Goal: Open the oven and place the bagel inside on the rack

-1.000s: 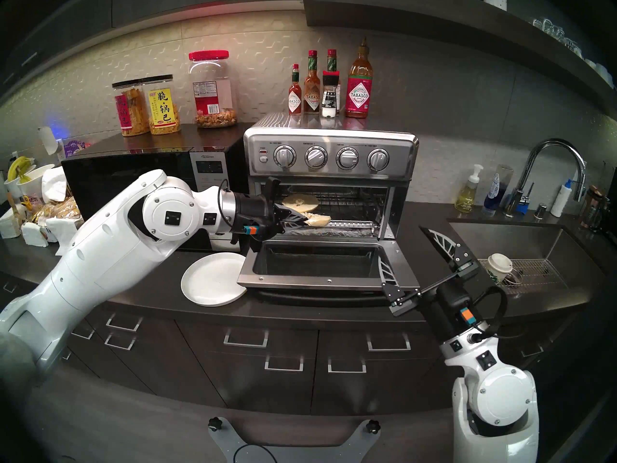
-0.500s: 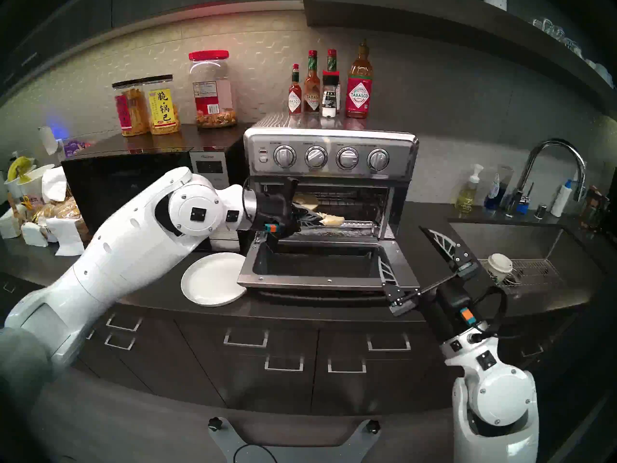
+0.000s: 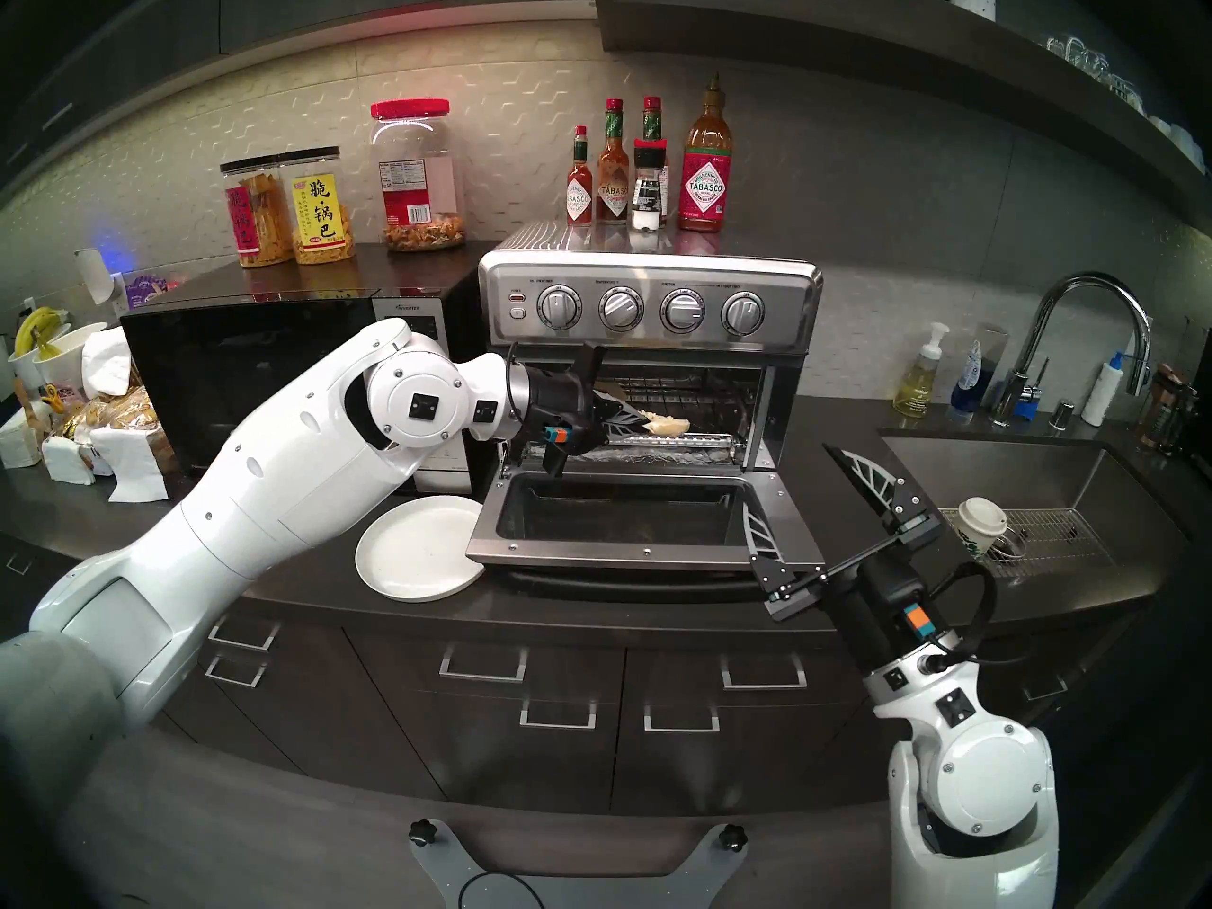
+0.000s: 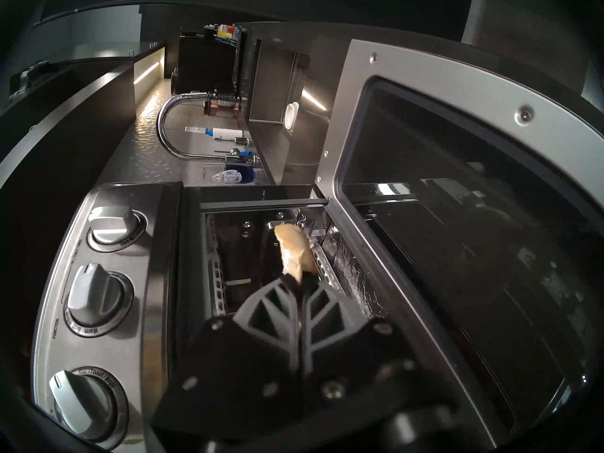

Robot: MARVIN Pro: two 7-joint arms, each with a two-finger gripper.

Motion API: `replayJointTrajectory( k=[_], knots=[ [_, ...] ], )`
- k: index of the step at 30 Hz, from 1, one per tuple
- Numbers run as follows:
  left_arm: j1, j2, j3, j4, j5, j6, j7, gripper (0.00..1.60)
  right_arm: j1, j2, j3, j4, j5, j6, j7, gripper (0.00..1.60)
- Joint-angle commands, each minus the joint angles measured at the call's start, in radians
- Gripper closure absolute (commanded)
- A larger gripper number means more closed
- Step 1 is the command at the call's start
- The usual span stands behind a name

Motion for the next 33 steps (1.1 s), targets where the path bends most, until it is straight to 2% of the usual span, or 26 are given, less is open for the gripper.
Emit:
replayJointTrajectory(
  k=[1,20,28,29,31,33],
  knots=[
    [-0.037,-0.053,0.0,0.037,0.013,-0.019,0.027,1.6,0.002,0.002,-0.001,-0.022,0.005,-0.005,0.002,0.0],
    [-0.039,-0.133,0.005,0.195,0.064,-0.049,0.095,1.6,0.002,0.002,-0.001,-0.022,0.005,-0.005,0.002,0.0],
    [-0.04,-0.159,0.008,0.228,0.077,-0.058,0.107,1.6,0.002,0.002,-0.001,-0.021,0.005,-0.005,0.002,0.0],
    [-0.04,-0.16,0.007,0.23,0.078,-0.059,0.107,1.39,0.002,0.002,-0.001,-0.021,0.005,-0.005,0.002,0.0],
    [-0.04,-0.162,0.007,0.232,0.081,-0.062,0.106,1.12,0.002,0.002,-0.001,-0.021,0.005,-0.005,0.002,0.0],
    [-0.039,-0.163,0.008,0.231,0.082,-0.064,0.104,0.93,0.002,0.002,-0.001,-0.021,0.005,-0.005,0.002,0.0]
  ],
)
